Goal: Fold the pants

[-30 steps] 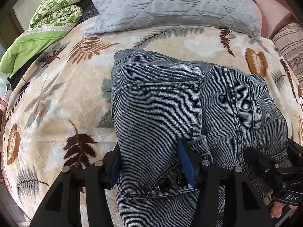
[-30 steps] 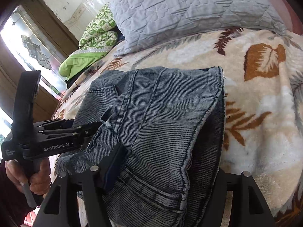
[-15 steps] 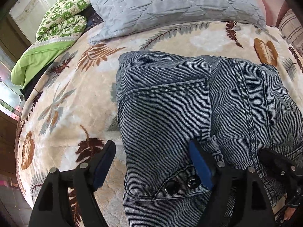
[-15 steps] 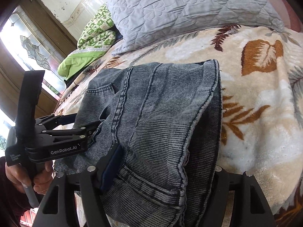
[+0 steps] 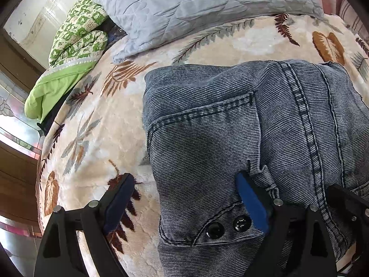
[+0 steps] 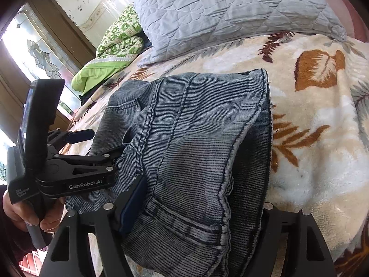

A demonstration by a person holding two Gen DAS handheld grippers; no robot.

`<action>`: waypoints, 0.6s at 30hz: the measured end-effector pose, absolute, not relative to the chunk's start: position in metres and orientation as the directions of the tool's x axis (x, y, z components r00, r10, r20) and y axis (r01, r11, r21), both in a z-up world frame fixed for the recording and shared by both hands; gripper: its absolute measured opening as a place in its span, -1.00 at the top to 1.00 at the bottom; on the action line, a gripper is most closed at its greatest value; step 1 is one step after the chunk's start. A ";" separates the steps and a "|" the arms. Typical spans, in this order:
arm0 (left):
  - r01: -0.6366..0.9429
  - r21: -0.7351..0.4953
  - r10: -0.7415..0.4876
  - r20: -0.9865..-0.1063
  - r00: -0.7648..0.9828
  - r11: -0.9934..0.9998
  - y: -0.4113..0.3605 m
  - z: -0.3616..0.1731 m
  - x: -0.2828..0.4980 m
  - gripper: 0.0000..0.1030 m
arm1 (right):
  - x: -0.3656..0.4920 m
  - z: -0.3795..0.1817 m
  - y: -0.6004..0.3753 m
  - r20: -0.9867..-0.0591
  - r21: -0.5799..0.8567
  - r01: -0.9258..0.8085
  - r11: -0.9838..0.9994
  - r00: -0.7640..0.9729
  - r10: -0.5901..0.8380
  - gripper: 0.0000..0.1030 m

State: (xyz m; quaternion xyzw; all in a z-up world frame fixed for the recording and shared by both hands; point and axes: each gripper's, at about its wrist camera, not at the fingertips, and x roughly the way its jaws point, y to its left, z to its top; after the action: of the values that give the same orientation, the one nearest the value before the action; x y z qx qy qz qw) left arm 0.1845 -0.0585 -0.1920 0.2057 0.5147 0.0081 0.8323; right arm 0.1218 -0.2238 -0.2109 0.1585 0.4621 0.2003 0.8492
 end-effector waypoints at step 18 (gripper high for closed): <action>0.051 0.269 0.221 -0.873 0.435 0.962 -0.037 -0.183 0.187 -1.00 | 0.114 -0.211 -0.227 -0.713 0.484 -0.150 0.862 0.504 0.488 -0.54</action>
State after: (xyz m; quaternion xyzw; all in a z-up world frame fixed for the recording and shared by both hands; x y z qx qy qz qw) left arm 0.1867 -0.0373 -0.1826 0.1288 0.5290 0.0509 0.8372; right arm 0.1140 -0.2274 -0.2107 0.1832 0.4612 0.1883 0.8475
